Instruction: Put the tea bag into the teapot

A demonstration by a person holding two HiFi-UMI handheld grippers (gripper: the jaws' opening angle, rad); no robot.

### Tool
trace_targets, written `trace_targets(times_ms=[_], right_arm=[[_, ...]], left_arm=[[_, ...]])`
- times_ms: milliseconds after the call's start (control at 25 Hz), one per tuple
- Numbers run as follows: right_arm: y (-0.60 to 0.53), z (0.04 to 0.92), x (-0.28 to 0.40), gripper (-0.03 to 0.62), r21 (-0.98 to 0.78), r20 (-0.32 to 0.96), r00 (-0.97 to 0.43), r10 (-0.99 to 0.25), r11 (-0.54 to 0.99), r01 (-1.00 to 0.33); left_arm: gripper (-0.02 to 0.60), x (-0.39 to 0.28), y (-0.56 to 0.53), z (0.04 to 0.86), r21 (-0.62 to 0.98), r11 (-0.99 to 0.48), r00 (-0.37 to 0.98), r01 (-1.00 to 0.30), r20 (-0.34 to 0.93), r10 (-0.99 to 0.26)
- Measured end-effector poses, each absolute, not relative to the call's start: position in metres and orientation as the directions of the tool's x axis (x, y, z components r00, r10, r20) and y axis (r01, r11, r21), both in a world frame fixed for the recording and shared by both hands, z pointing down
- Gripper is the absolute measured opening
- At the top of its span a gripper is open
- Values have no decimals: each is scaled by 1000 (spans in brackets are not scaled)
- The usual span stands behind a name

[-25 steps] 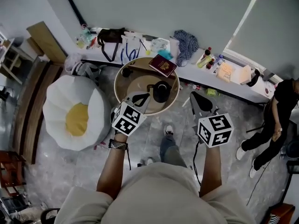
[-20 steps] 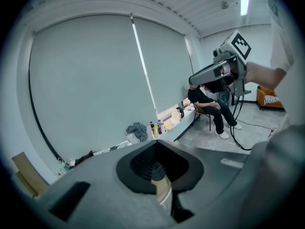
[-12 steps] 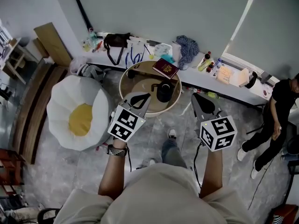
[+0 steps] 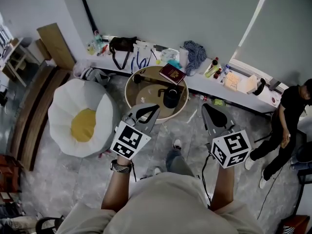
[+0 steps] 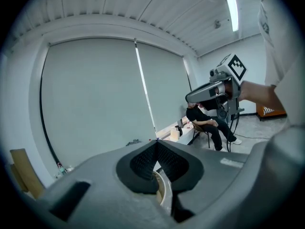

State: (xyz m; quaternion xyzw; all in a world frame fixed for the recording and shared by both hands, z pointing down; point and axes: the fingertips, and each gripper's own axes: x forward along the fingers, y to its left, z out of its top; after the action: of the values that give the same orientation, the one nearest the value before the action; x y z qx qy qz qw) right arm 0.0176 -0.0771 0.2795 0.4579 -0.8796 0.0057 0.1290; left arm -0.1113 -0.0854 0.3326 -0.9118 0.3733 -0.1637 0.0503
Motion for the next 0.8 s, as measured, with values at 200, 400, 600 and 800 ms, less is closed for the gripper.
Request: trace_targets(times_ms=[200,400,600,800], right_arm=[[-76,277,15,6,111,220,-559,-800,590,-800],[-81,279,11,6,126,238,-553,-798,590,-798],[-80,281,9,6,141,252,-546,-799,589,-796],[-84,284,11,6,130,251,-551,-796,592,-795]], left_arm=[[6,-116,-81,326,-198,-702,664,-685,227,-712],[6,-118,-88,321,-208,-691,652,-692,228,-723],[6,-120,-89,321,-206,-686,645,-698,235,-727],[6,-118,-93,323,-204,-685,644,-699,238,-727]])
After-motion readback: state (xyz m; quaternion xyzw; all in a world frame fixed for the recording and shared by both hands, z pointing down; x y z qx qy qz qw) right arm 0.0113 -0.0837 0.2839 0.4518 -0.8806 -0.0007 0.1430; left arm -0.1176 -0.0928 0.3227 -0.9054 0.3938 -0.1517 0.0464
